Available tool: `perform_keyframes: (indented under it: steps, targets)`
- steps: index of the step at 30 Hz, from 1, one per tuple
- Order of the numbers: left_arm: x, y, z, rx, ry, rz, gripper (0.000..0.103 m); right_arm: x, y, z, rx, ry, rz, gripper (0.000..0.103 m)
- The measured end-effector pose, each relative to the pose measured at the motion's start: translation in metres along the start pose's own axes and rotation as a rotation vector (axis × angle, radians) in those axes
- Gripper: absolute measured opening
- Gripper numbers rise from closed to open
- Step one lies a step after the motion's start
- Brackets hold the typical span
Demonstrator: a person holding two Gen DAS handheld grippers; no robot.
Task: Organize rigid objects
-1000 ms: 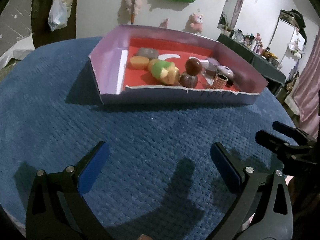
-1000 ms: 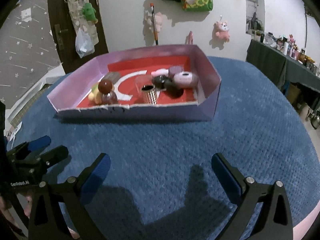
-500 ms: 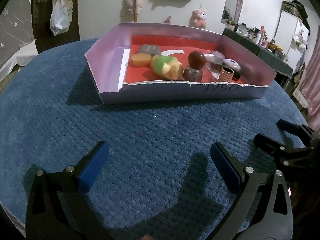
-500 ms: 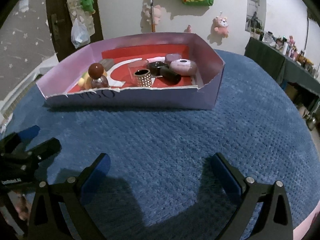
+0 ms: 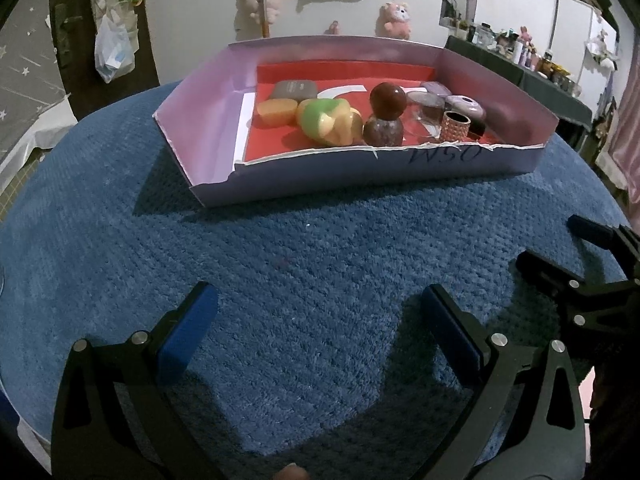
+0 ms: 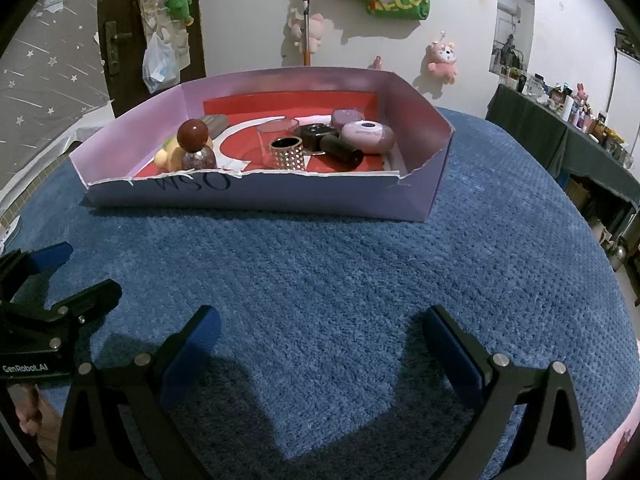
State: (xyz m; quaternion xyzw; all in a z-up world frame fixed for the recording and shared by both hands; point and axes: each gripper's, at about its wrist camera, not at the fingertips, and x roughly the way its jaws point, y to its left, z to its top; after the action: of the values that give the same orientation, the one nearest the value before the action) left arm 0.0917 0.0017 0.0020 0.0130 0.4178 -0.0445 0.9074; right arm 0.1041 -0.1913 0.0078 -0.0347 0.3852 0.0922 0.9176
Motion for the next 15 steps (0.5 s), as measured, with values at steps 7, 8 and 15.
perform_keyframes:
  steps: [7, 8, 15]
  targets:
    - [-0.0003, 0.0005, 0.0008, 0.01, 0.011, -0.005, 0.103, -0.0002, 0.0012, -0.0009, 0.0, -0.008, -0.002, 0.103]
    - [-0.0002, 0.0007, 0.001, 0.01, 0.012, -0.006, 0.103, -0.0002, 0.0011, -0.0009, 0.0, -0.008, -0.003, 0.103]
    - [-0.0007, 0.0015, -0.0002, 0.019, 0.005, -0.014, 0.103, -0.0003, 0.0011, -0.0012, 0.0, -0.007, -0.003, 0.103]
